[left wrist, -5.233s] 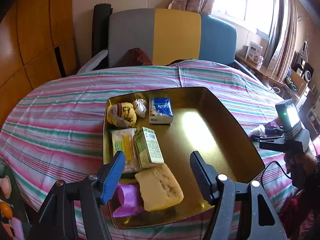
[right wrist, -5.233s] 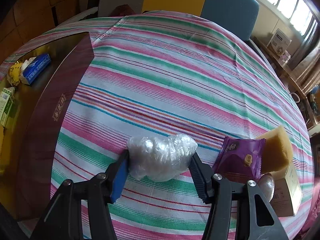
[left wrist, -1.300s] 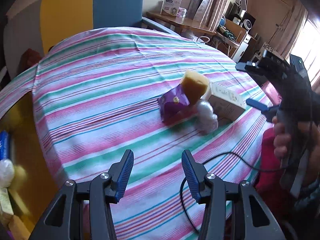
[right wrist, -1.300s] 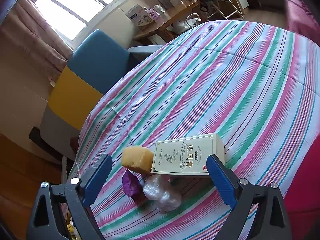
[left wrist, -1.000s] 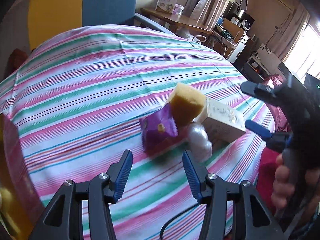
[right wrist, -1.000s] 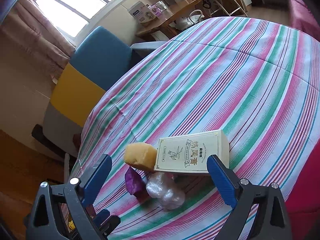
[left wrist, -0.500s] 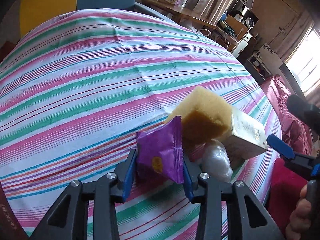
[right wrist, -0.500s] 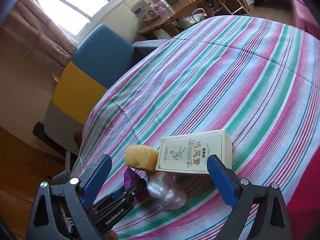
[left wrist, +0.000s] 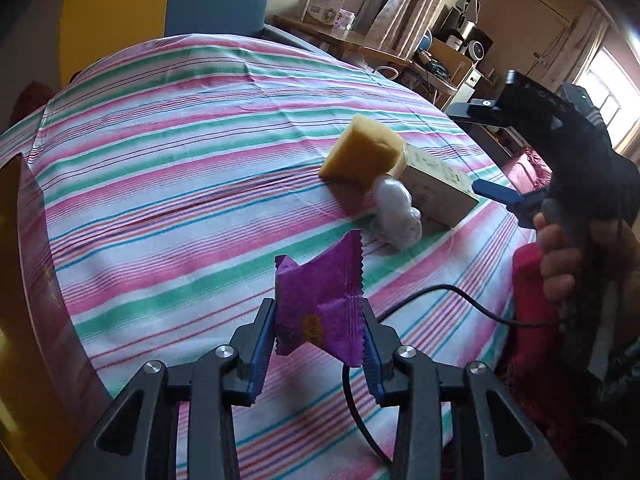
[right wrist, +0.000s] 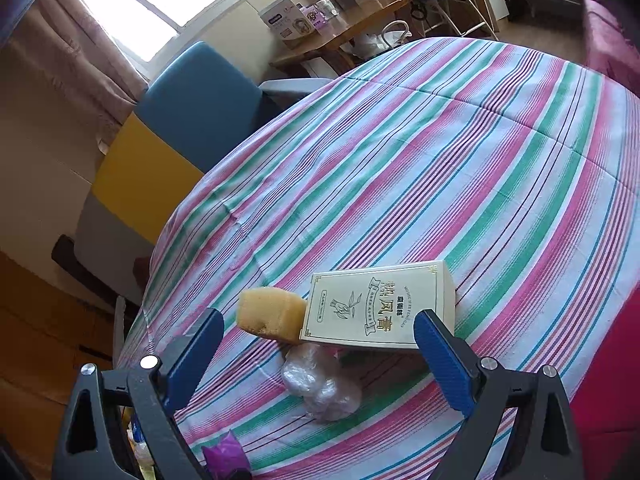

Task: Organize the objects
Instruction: 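Grasp the purple snack packet with the left tool and lift it, then carry the purple packet toward the gold tray with the left tool while the right grasps the cream box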

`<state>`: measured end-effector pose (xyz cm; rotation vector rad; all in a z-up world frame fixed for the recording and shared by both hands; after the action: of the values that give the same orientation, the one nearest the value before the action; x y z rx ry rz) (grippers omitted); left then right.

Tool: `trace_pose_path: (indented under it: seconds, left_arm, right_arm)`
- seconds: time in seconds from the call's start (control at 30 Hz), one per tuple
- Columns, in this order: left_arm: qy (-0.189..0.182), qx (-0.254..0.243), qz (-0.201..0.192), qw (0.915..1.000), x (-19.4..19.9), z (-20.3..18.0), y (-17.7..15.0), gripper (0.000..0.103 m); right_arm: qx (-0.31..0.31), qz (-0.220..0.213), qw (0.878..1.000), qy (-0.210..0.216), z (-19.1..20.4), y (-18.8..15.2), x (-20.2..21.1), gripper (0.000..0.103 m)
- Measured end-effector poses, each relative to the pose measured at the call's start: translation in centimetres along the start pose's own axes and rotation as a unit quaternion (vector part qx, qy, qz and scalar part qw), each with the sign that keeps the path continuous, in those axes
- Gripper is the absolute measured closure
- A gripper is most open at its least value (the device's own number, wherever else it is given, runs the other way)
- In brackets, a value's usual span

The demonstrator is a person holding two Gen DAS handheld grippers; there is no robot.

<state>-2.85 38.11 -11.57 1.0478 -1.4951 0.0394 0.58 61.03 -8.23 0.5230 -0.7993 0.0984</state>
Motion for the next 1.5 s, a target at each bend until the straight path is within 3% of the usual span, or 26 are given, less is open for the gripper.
trace_pose_path:
  seconds: [0.7,0.8,0.9,1.07,1.33,1.43,1.5]
  left_arm:
    - [-0.040,-0.005,-0.058,0.9975,8.0,-0.3,-4.3,0.064]
    - [-0.042,-0.002,-0.062,0.9972,8.8,0.0,-4.6,0.064]
    - [-0.042,-0.001,-0.065,0.9970,9.8,0.6,-5.1,0.064]
    - [-0.041,0.005,-0.070,0.9967,11.1,1.8,-6.1,0.064]
    - [-0.053,0.020,-0.070,0.9960,11.6,2.3,-6.6,0.064]
    - [-0.053,0.021,-0.068,0.9961,11.5,2.1,-6.6,0.064]
    - [-0.051,0.023,-0.067,0.9962,11.5,2.2,-6.6,0.064]
  right_arm:
    - [0.007,-0.031,0.993,-0.113,-2.1,1.0,0.0,0.006]
    - [0.019,-0.026,0.991,-0.132,-2.0,0.8,-0.2,0.006]
    - [0.060,0.011,0.985,-0.161,-1.6,0.6,-1.3,0.006]
    - [0.189,0.089,0.958,-0.196,0.2,0.8,-2.9,0.006]
    - [0.368,0.167,0.883,-0.237,1.7,-0.3,-4.8,0.001]
    - [0.407,0.173,0.858,-0.262,1.8,-0.9,-5.7,0.001]
    - [0.419,0.169,0.850,-0.273,1.8,-0.9,-6.3,0.001]
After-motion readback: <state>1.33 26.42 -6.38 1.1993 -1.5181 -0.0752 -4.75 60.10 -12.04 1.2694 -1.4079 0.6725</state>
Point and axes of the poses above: each gripper's, at about its wrist camera, not at the fingertips, and x roughly against the way its jaws point, z to its left, y to its top, the point moved 7 cm from there along -x, roughly the way its jaws point, and after that the axes turned 4 degrees about -x, right-handed, at the moved point
